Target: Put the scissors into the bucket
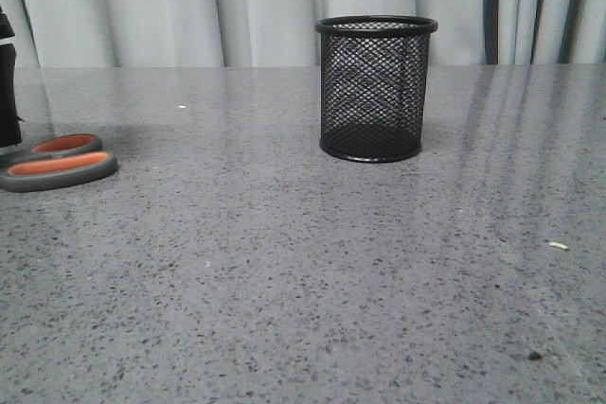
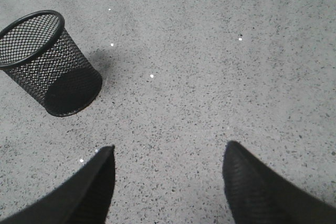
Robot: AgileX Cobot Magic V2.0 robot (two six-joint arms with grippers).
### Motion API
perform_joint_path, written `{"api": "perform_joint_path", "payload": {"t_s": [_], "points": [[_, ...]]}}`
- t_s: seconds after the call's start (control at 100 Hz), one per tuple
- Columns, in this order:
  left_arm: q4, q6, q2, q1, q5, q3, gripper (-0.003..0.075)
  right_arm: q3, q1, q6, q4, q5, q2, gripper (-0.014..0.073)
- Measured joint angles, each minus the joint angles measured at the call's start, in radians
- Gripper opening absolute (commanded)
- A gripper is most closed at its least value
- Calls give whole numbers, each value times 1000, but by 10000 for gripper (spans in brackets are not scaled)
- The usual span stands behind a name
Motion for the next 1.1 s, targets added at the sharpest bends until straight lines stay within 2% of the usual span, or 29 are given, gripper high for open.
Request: {"api": "perform_joint_path", "payload": {"t_s": [0.45,0.62,1.1], "points": [[-13,-43,-12,-6,-7,-3,309,0,0,0,4,0,0,405],[-8,-90,-16,-14,-7,-3,388,0,0,0,8,0,0,405],[0,-119,-66,-15,-7,15,392,0,44,0,9,-27,0,405]]}}
